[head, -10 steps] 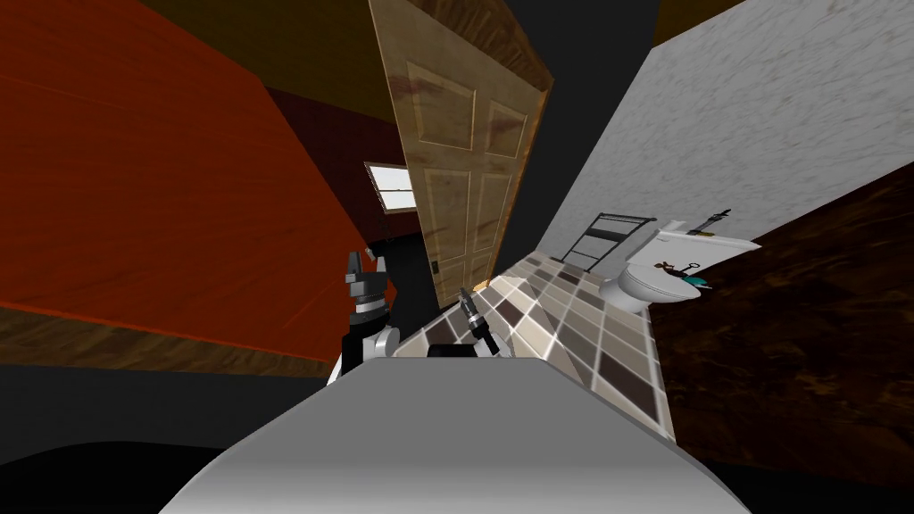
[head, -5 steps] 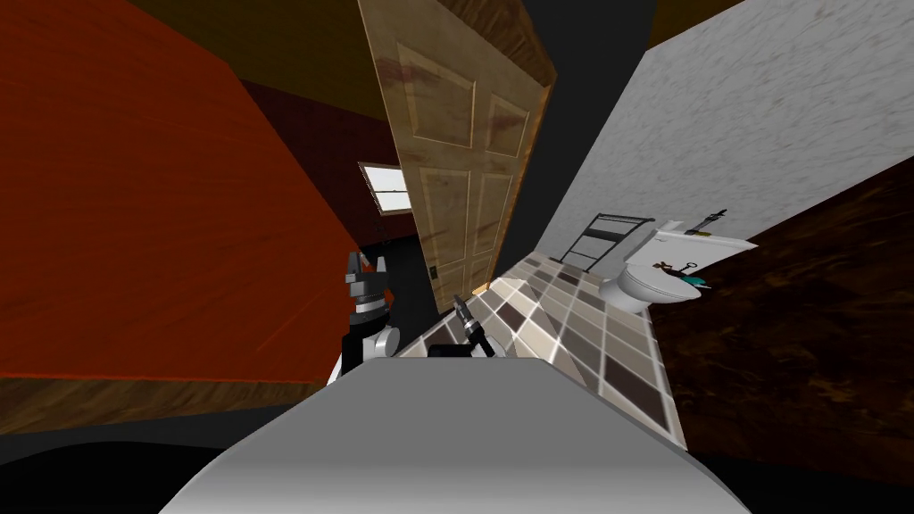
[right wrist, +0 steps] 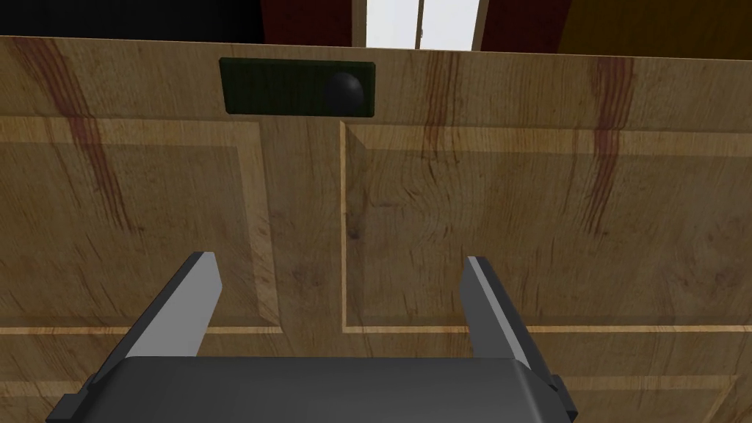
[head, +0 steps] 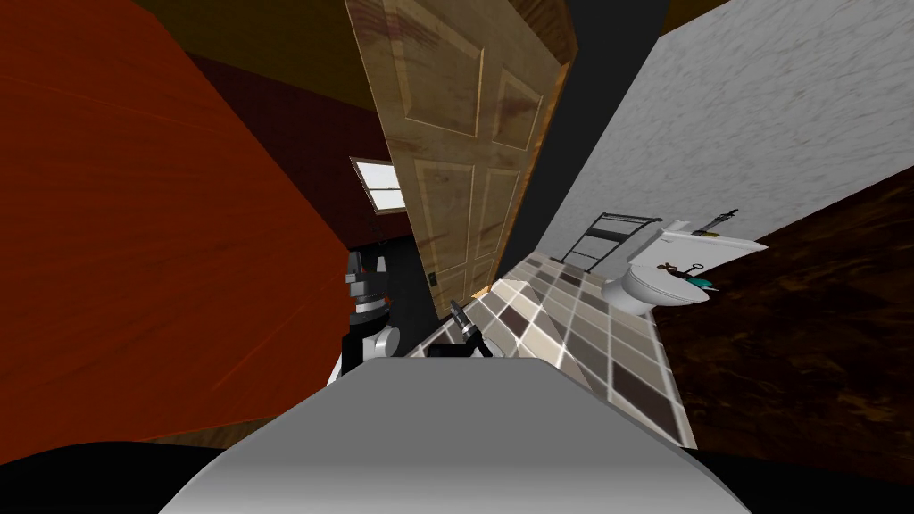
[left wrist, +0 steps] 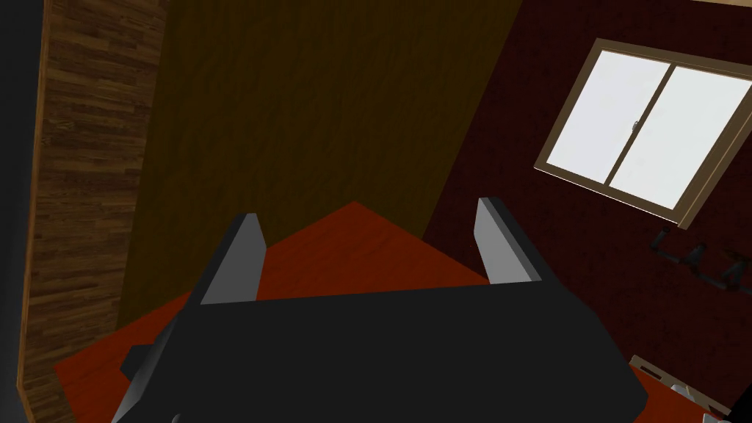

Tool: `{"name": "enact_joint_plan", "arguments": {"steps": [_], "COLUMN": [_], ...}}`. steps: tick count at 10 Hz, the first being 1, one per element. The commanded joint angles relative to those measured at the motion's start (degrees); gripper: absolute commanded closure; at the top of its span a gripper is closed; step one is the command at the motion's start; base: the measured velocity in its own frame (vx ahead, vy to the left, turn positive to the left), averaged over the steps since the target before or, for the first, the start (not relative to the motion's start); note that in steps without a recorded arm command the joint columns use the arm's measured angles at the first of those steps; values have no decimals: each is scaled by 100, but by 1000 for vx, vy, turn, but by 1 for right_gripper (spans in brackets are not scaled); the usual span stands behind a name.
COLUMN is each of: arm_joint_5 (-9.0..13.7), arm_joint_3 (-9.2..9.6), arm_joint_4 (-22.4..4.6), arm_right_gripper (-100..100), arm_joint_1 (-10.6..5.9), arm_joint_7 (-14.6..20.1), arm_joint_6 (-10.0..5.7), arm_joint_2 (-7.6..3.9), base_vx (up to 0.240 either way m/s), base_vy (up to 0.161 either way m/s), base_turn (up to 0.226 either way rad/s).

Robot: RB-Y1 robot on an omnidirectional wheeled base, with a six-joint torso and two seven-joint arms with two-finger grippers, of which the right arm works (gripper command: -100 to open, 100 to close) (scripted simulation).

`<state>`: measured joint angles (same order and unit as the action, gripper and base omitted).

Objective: Push the door open

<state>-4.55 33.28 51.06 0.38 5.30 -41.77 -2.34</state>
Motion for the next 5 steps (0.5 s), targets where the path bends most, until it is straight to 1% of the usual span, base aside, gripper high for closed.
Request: {"name": "enact_joint_plan", "arguments": {"steps": [1,2,3,4,5], "arm_joint_5": [6,4,6,11,14], "arm_joint_3": [31,72,47,28,15], "arm_joint_4": [-184,-281,-219,-260,-276], "arm_right_gripper": [-100,-100,-100,-100,-100], "arm_joint_1": [-75,-106,-100,-118,-125], "arm_joint_7": [7,4,11,3,-2], "arm_joint_6": [-62,-80,-51,-65,-69], "arm_joint_2": [19,35,25,-16,-33], "base_vx": [92,91,42,97,145], "base_vy": [23,26,11,62,111], "base_turn": [-11,-21,-5,29,27]}}
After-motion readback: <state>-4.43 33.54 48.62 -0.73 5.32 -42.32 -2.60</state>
